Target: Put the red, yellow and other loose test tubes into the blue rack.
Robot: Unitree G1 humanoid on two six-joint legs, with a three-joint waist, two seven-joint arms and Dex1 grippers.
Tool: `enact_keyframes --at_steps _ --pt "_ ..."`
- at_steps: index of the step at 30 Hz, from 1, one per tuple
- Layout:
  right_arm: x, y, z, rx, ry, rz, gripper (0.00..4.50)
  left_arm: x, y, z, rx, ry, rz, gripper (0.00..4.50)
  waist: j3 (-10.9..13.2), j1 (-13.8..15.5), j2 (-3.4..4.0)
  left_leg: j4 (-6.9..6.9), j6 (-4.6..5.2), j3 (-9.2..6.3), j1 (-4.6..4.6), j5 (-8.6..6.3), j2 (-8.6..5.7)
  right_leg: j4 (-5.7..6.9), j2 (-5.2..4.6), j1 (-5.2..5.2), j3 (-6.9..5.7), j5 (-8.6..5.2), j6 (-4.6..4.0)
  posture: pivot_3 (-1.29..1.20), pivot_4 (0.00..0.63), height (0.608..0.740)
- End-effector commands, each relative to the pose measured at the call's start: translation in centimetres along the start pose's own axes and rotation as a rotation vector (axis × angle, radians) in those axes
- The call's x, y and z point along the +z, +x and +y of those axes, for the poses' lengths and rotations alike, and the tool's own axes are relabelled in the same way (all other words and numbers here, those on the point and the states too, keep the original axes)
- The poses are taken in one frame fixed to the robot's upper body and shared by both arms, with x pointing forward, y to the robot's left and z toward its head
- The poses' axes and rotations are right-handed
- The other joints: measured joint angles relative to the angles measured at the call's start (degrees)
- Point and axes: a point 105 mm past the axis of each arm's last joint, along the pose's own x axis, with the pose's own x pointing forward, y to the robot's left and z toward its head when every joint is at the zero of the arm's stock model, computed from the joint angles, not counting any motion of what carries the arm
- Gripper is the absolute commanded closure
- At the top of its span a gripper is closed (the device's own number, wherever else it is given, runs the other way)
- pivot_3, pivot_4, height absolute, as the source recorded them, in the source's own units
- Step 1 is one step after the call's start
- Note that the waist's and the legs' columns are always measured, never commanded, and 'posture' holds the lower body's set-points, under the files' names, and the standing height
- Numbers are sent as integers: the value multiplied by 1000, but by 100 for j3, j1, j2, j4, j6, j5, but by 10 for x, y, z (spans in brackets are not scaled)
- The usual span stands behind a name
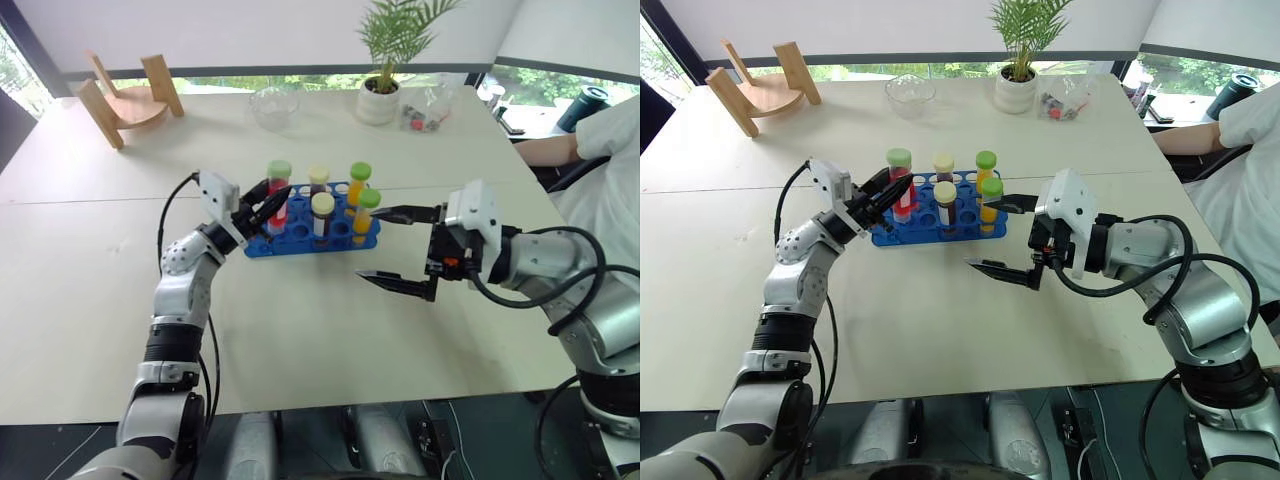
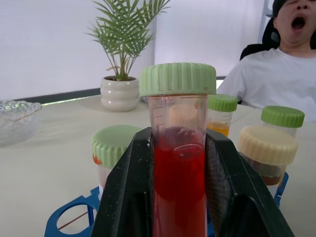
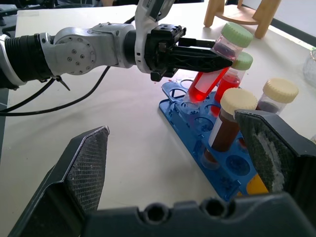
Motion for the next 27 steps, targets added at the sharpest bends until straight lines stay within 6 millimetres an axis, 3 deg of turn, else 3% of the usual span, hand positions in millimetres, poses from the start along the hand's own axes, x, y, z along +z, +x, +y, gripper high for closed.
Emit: enact_keyframes --at_steps 1,12,27 --pt "12 0 3 2 -35 -33 0 5 4 -6 -27 11 -28 3725 0 0 0 0 0 0 0 0 0 0 0 1 0 0 0 0 150 740" --pt "11 0 4 -1 -35 -32 0 2 -1 -18 -64 14 -20 3725 0 -2 0 -1 0 -2 3 0 0 0 0 4 -1 0 0 0 150 740" --pt "11 1 5 0 -31 -32 0 -16 -3 -11 7 54 -41 3725 -1 -19 0 -2 0 -3 26 0 0 -5 1 30 -2 0 0 0 150 740"
